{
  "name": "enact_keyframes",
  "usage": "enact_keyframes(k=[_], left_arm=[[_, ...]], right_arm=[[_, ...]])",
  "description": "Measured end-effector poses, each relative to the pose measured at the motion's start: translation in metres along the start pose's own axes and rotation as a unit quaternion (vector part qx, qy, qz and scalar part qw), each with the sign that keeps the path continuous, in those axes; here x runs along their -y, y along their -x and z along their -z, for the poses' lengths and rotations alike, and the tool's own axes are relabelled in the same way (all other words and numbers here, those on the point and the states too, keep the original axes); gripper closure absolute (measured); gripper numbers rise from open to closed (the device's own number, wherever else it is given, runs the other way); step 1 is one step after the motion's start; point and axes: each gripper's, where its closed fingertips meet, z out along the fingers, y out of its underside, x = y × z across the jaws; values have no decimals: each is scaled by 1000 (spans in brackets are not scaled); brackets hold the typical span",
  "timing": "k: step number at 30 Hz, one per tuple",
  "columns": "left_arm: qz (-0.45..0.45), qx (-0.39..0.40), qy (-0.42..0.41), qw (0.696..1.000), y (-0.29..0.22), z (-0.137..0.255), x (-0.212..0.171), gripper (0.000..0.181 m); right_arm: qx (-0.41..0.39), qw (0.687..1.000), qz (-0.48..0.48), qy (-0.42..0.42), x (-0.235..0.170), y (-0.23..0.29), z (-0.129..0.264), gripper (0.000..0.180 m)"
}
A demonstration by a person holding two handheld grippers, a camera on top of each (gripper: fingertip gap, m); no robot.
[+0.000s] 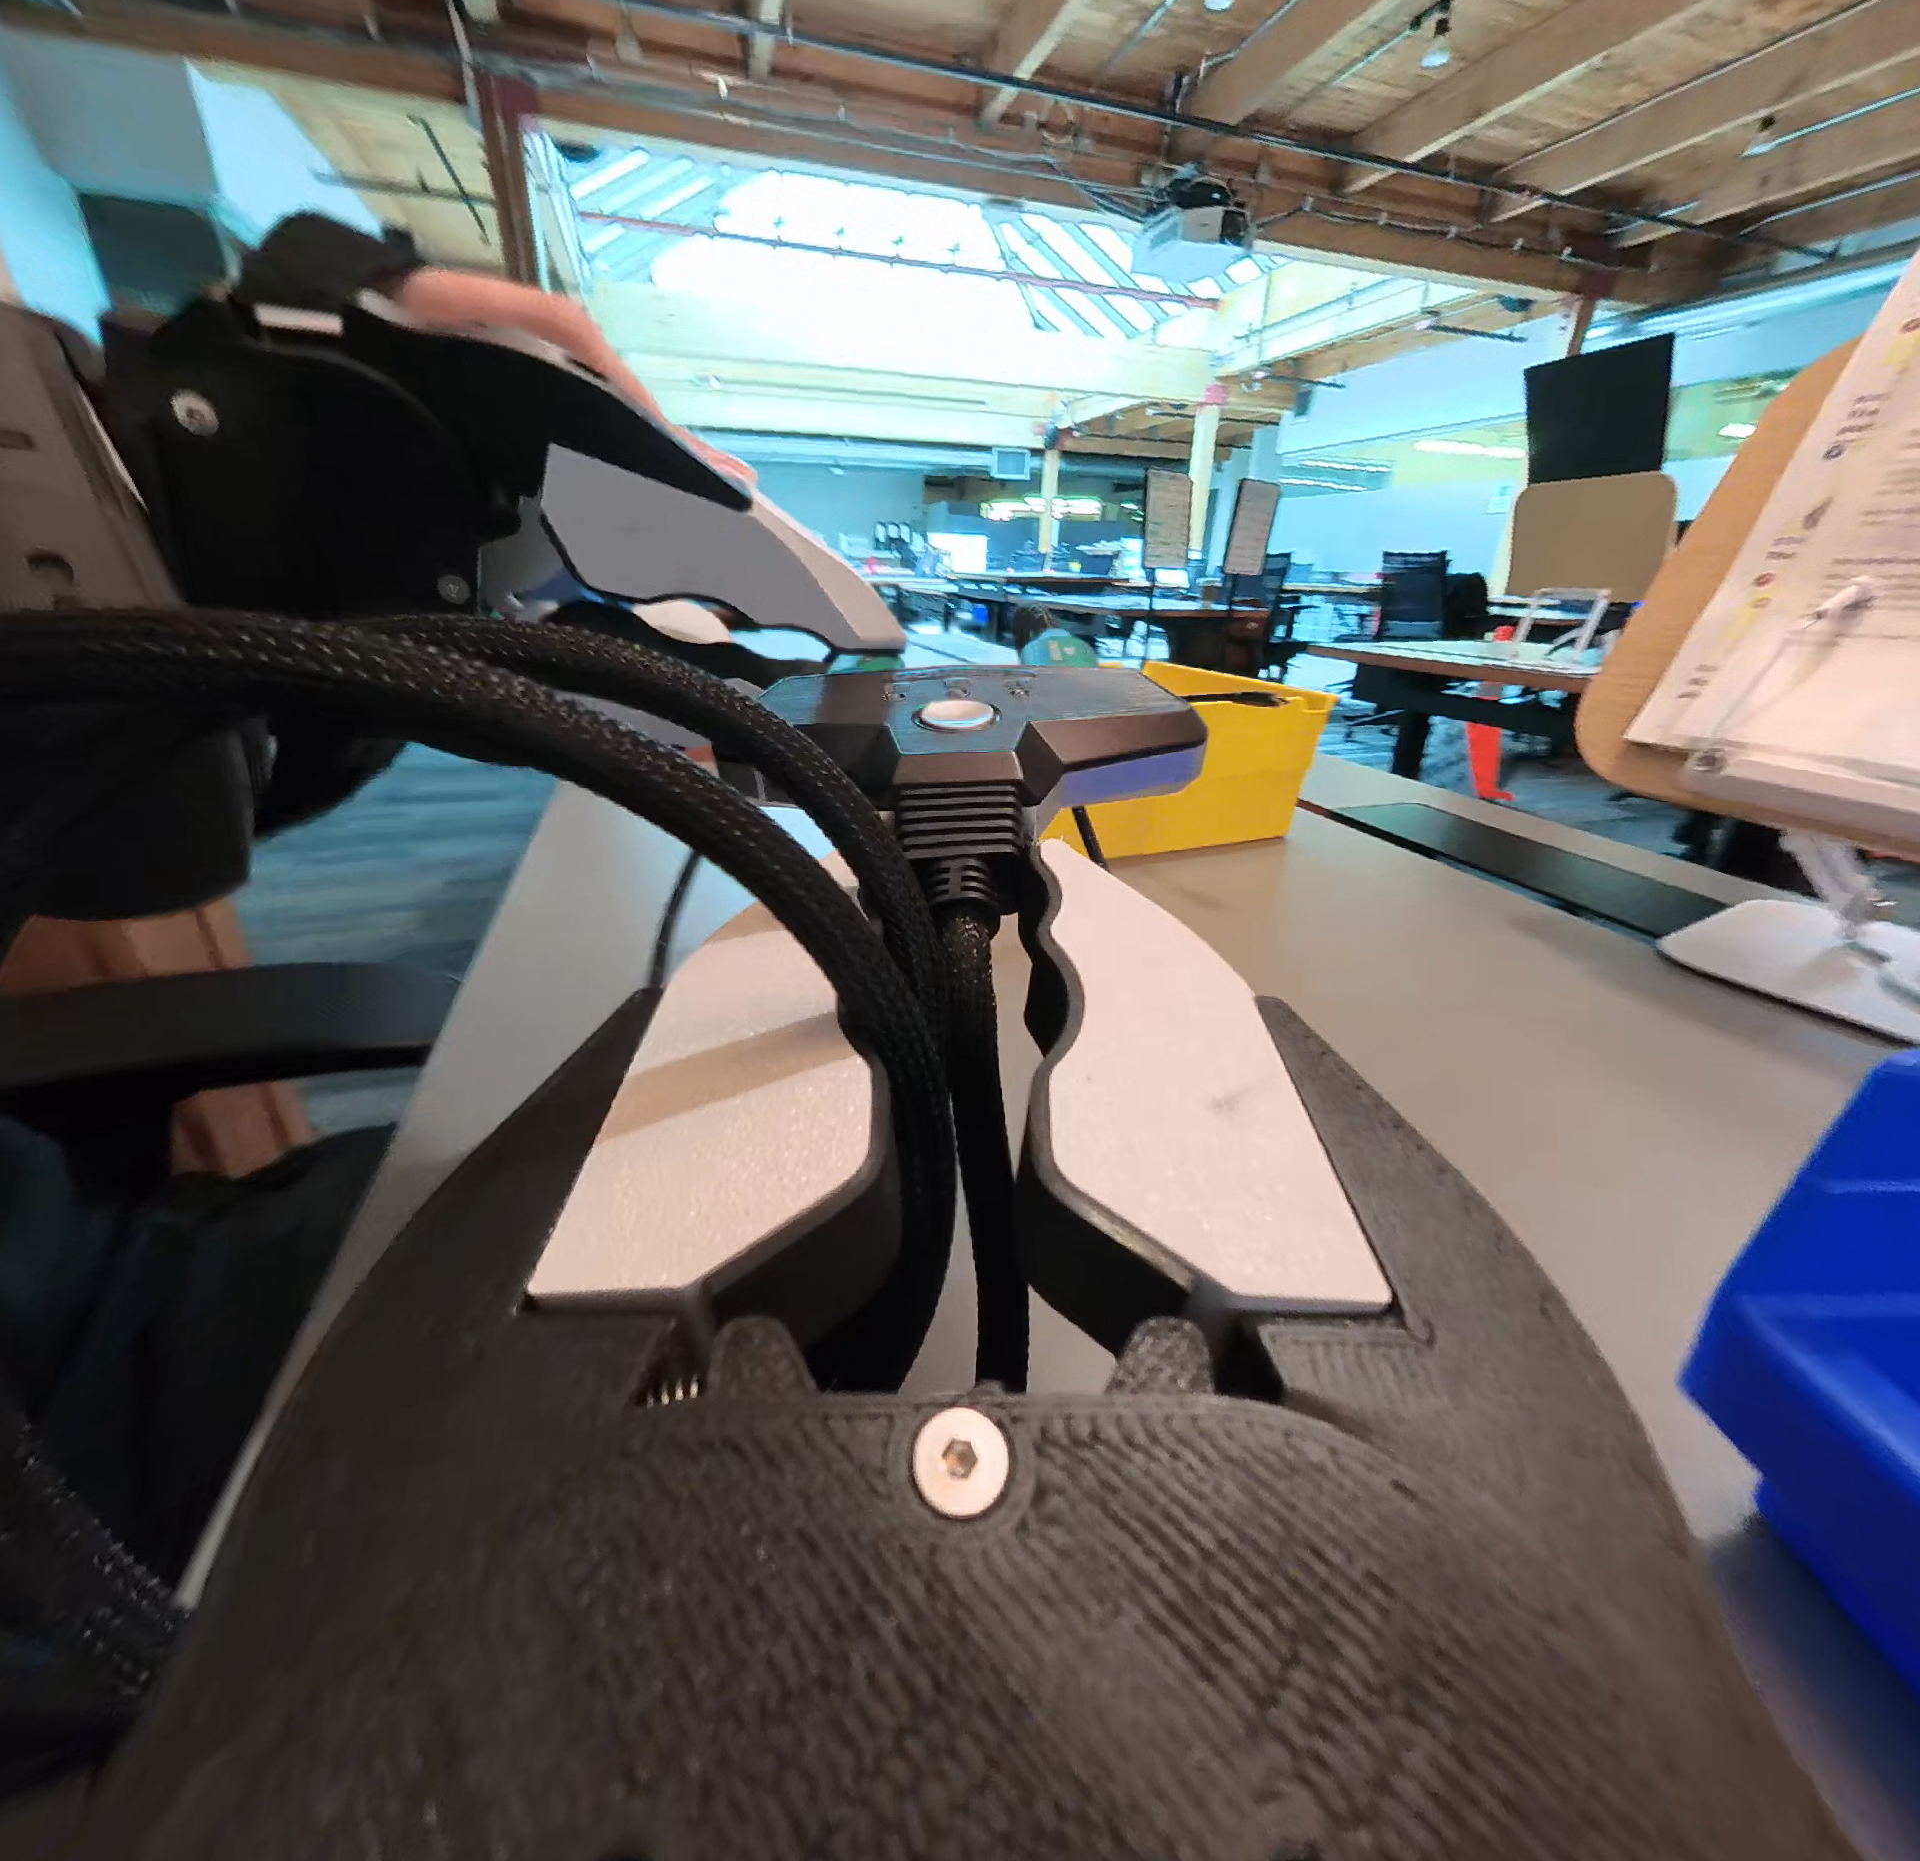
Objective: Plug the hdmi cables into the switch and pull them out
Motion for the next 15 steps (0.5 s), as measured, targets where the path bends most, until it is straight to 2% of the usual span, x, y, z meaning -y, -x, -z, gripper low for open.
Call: enact_keyframes(k=[6,9,12,15], left_arm=[[-44,18,-11,999,5,1,2,168],[-31,-5,-42,999,-1,2,5,168],[13,-11,-118,993,5,8,10,167],[105,-107,-237,960,3,23,16,156]], right_arm=[[-4,1000,6,2,1,-1,0,158],[3,1000,18,14,-1,1,2,158],[5,1000,27,-12,8,1,7,157],[7,999,35,-22,11,2,10,157]])
